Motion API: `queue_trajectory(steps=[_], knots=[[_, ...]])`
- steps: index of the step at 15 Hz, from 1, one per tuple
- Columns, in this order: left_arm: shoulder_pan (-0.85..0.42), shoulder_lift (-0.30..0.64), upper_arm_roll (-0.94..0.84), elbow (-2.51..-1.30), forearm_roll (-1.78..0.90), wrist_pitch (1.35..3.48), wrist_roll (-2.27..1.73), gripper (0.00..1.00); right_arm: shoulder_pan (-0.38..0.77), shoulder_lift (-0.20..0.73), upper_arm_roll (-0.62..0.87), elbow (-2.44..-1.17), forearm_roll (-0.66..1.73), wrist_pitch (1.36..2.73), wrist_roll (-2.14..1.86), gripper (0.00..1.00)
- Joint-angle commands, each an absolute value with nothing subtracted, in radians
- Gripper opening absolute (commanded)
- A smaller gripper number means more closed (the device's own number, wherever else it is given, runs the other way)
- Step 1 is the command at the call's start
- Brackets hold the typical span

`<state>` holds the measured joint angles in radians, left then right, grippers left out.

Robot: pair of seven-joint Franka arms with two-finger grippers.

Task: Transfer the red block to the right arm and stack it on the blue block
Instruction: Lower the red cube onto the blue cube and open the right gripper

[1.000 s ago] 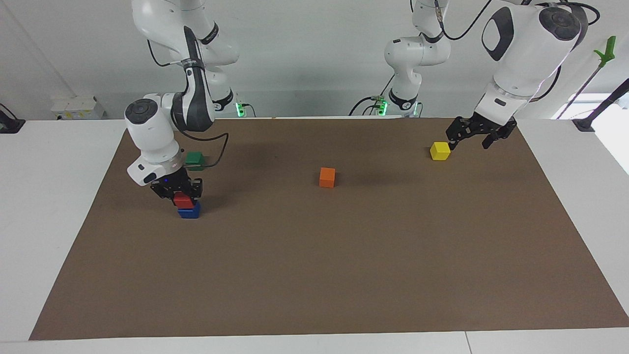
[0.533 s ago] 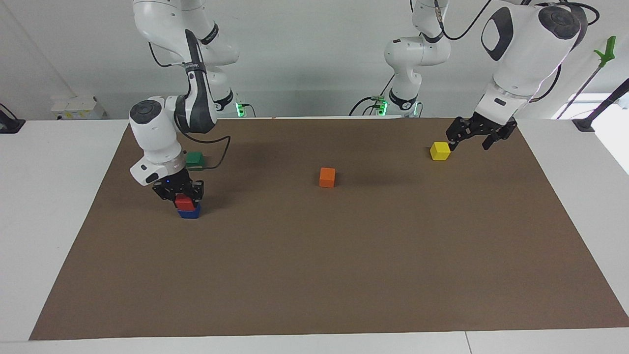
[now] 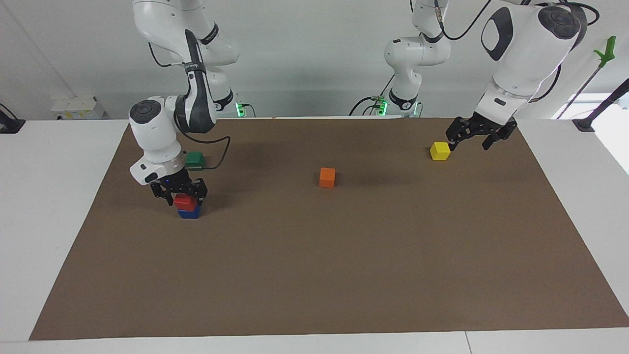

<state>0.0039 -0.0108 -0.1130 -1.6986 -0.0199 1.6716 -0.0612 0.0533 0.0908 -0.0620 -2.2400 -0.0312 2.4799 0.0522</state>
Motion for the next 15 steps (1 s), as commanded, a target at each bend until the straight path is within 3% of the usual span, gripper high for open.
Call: queue_trajectory(steps=[1,3,7,11,15], knots=[[-0.011,-0.011,-0.104,-1.69,-0.028,1.677,-0.051,1.0,0.041,0.077,-0.054,-2.252,-0.061,2.484,0.083,1.0],[-0.012,-0.012,-0.107,-1.692,-0.028,1.663,-0.052,1.0,0.041,0.072,-0.054,-2.209,-0.063,2.412,0.072,1.0],[-0.015,-0.009,-0.109,-1.68,-0.023,1.612,-0.054,1.0,0.041,0.046,-0.054,-1.993,-0.058,2.078,0.026,1.0],[-0.015,-0.014,-0.107,-1.677,-0.025,1.586,-0.064,1.0,0.044,-0.02,-0.054,-1.919,-0.046,1.958,-0.017,1.0],[0.0,-0.037,-0.101,-1.687,-0.025,1.597,-0.063,1.0,0.052,-0.029,-0.052,-1.734,-0.04,1.615,-0.078,1.0]])
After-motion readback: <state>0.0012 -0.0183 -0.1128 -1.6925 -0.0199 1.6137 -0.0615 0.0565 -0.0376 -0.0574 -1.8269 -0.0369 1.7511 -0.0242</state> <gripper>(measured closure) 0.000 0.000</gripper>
